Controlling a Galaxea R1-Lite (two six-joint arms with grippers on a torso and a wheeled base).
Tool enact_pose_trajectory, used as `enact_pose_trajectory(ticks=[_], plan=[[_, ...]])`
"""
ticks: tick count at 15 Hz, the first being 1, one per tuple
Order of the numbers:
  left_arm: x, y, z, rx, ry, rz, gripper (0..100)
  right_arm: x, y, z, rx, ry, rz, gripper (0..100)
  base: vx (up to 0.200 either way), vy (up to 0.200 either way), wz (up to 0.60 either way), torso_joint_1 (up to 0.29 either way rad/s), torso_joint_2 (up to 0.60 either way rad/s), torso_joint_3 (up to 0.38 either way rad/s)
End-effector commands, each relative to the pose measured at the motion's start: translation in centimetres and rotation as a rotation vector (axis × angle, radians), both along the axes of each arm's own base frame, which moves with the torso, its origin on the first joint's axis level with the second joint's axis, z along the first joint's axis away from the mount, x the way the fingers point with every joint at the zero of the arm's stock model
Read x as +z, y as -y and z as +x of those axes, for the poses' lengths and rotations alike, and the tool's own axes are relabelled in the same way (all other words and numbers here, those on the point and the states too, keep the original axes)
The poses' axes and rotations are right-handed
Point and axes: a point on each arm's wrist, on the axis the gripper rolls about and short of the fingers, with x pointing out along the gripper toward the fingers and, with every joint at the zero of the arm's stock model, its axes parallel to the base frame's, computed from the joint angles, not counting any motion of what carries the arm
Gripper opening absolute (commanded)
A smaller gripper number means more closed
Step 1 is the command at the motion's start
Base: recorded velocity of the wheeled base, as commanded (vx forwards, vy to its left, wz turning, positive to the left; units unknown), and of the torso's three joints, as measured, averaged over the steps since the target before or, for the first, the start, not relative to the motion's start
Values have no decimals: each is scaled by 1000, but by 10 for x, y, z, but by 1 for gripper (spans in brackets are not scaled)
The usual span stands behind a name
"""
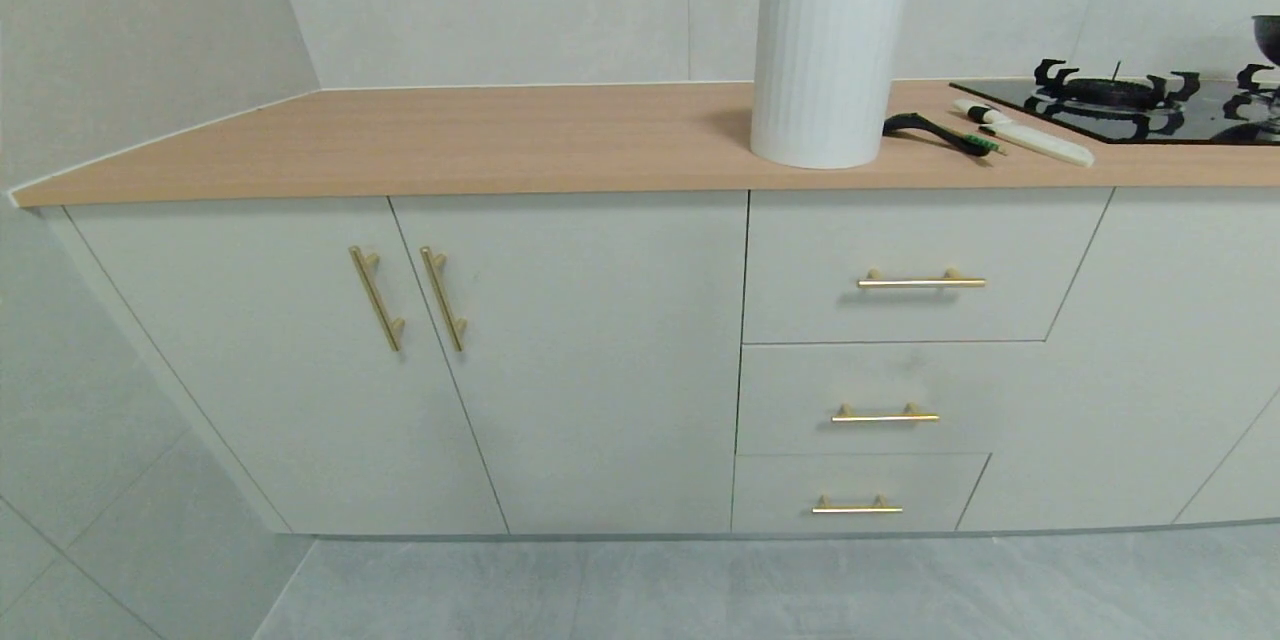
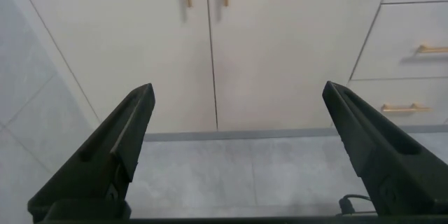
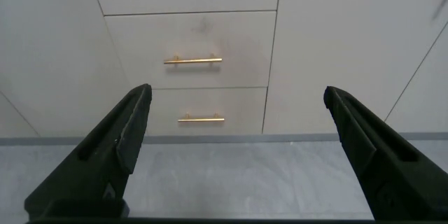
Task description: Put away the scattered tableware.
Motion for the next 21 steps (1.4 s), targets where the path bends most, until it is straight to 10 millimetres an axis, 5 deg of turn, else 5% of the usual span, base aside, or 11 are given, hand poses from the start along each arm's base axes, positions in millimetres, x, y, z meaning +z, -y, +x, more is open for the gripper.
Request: enact_pose_trajectory(ticks=[1,10,21], plan=[[0,0,0,1,0,1,100,0,0,0,1,0,0,100,0,0,0,0,0,0],[0,0,0,1,0,-1,100,0,0,0,1,-3,-1,100,133,0,0,2,-1,2],[0,0,0,1,0,-1,100,0,0,0,0,-2,-1,100,0,0,-164,1,1,1]])
